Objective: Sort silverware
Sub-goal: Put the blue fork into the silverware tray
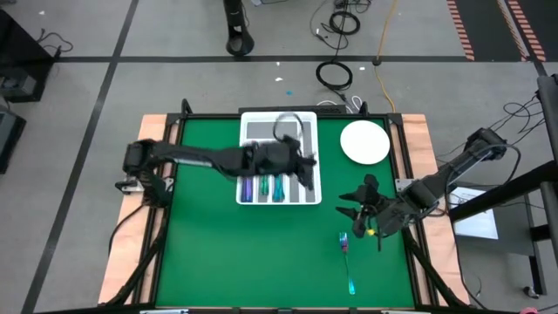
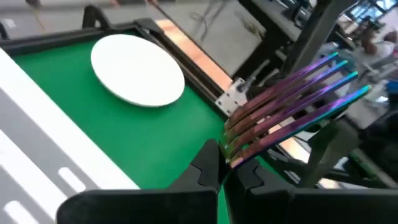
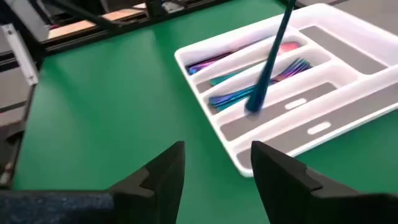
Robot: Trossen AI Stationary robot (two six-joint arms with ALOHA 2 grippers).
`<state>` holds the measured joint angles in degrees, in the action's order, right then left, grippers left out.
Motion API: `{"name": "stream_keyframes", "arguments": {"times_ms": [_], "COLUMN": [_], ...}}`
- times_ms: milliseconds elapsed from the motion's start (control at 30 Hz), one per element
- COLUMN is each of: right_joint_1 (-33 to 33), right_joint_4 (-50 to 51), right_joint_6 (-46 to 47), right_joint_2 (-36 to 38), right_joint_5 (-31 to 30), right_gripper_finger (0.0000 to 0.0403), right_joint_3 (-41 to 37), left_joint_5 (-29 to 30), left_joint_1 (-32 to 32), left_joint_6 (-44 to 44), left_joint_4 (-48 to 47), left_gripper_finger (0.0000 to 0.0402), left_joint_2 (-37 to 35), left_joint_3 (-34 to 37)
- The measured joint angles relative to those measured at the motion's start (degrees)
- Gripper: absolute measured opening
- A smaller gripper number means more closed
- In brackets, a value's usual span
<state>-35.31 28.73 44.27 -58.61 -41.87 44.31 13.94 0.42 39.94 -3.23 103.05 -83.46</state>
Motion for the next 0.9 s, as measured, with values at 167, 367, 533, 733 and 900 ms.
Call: {"name": "stream_keyframes", "arguments": {"times_ms": [167, 367, 533, 733, 900], "right_joint_1": [-1.8, -3.1, -3.2, -3.2, -3.0], "right_joint_4": [1.7, 2.6, 3.1, 3.8, 4.9], "right_joint_6": [0.9, 1.8, 1.9, 0.3, -0.6], "right_joint_2": [1.5, 1.6, 1.6, 1.6, 1.6], "right_joint_5": [0.0, 0.2, 0.2, 0.2, -0.2], "right_gripper_finger": [0.0172, 0.0170, 0.0170, 0.0169, 0.0169], "right_joint_3": [0.0, -0.1, -0.1, -0.1, -0.1], "left_joint_5": [-14.2, -33.5, -39.9, -40.7, -48.2], "left_joint_1": [7.3, 16.9, 22.7, 25.0, 23.6], "left_joint_6": [3.3, 9.2, 10.7, 14.1, 18.3], "left_joint_4": [-7.6, -15.4, -25.6, -30.7, -30.1], "left_gripper_finger": [0.0001, 0.0001, 0.0000, 0.0000, 0.0000], "left_joint_2": [-4.7, -5.6, -5.1, -1.3, 5.4], "left_joint_3": [-0.1, 0.0, 0.0, 0.1, 0.3]}}
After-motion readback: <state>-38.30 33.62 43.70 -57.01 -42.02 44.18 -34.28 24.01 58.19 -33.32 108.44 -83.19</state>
